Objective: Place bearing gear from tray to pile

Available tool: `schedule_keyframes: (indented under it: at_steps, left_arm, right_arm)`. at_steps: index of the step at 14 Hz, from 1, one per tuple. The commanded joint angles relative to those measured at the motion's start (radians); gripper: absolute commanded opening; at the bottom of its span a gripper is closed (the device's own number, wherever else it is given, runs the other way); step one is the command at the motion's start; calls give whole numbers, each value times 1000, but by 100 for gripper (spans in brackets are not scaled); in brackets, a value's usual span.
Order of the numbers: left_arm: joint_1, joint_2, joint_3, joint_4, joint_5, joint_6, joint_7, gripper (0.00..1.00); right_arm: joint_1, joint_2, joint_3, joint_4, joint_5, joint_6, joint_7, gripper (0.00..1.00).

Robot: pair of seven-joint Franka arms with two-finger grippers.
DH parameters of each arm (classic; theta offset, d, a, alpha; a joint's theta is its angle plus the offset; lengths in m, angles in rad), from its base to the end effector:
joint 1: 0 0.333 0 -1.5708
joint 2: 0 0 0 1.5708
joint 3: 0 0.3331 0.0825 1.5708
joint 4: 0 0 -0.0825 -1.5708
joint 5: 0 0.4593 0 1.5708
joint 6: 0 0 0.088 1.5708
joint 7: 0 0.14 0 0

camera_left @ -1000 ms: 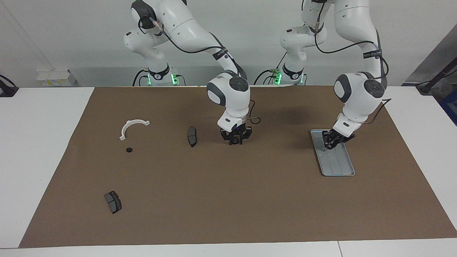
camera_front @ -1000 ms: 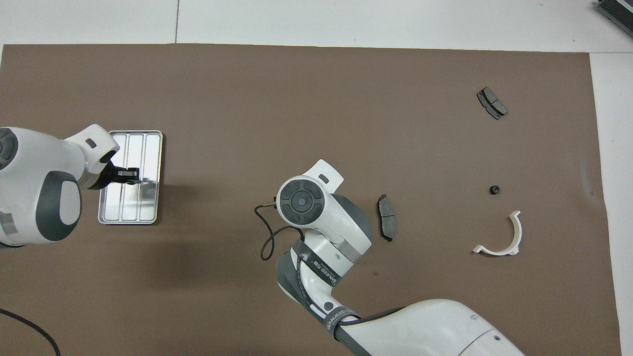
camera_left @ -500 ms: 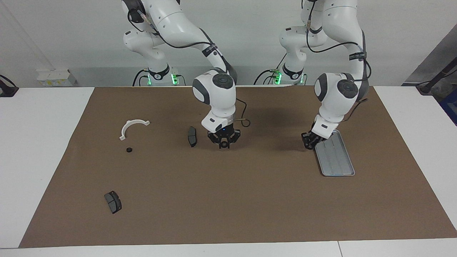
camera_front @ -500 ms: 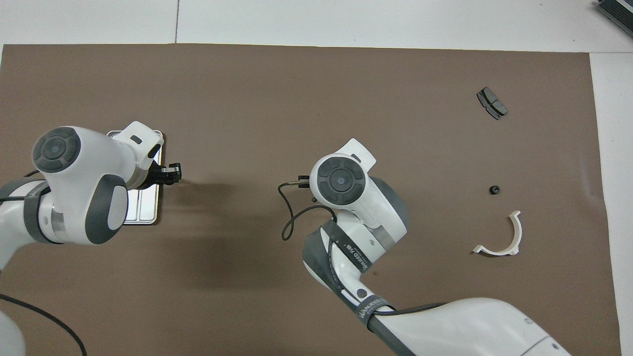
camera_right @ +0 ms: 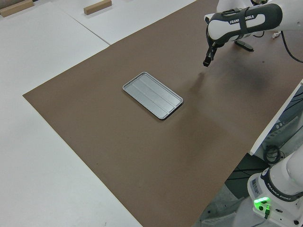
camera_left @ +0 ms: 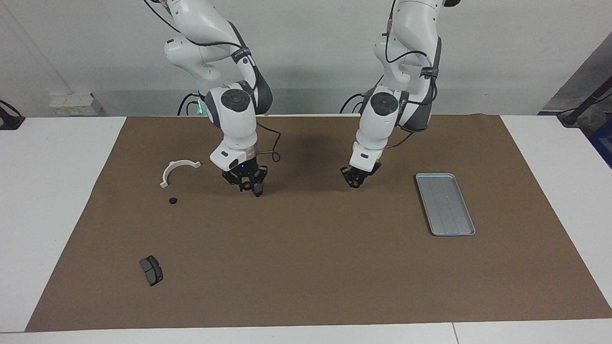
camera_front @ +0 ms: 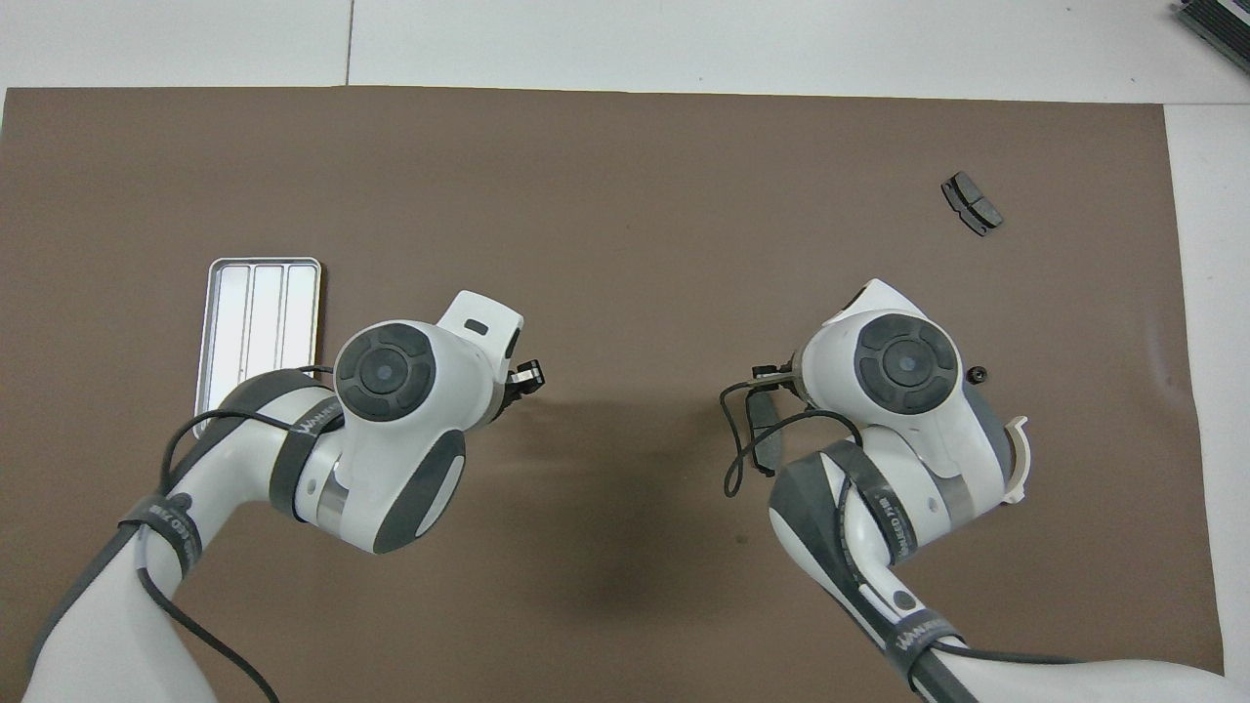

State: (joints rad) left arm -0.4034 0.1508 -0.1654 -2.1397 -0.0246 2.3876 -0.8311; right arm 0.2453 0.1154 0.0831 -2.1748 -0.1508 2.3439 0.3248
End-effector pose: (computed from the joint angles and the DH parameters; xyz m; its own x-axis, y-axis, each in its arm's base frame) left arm 0.5325 -0.3415 0.2797 0.9593 0.2802 0.0343 0.2756 -0.9559 0.1018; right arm 0.5848 0.1933 0.2792 0.9910 0.1080 0.0796 0.1014 -0.9914 0.0825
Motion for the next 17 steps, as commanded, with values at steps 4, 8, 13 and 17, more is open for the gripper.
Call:
schedule_keyframes:
  at_steps: [4,8,13,17]
  left_arm:
    - [-104,-11,18,-17,3,106,-65,43]
    - [-115,-4,18,18,-1,110,-66,93]
    - [10,-4,21,228,-1,-170,-37,100]
    - [130,-13,17,355,-8,-378,113,100]
  right_arm:
    - [-185,-48,14,-106,0,70,-298,2]
    - [-205,-48,15,-137,46,94,-333,4]
    - [-201,-48,15,-141,73,95,-329,56]
    - [-184,-42,15,-87,77,80,-316,97]
